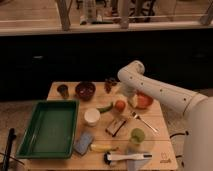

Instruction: Place apple in paper cup

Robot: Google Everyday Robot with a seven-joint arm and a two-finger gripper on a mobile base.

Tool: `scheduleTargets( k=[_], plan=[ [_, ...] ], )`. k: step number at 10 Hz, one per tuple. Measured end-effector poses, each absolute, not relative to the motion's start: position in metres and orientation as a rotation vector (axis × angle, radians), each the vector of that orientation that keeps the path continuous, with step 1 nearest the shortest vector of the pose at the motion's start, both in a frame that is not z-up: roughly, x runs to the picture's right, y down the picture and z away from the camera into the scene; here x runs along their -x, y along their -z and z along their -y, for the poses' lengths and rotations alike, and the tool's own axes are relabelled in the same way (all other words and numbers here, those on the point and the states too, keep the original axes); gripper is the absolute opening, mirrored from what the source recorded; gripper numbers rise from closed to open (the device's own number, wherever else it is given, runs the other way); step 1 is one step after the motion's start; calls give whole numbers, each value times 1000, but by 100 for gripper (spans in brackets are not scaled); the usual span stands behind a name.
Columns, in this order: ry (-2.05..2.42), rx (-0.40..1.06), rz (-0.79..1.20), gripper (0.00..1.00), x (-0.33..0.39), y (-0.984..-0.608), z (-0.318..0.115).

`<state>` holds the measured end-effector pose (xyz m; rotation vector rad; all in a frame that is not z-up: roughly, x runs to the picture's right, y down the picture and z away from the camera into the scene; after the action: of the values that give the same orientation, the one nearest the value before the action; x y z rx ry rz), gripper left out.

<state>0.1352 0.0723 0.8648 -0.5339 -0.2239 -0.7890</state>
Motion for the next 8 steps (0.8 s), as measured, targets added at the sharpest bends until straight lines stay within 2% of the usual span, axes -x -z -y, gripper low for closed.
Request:
scheduleTargets(
  k=[8],
  plan=[
    [801, 566, 312, 80, -112, -886, -95]
  ],
)
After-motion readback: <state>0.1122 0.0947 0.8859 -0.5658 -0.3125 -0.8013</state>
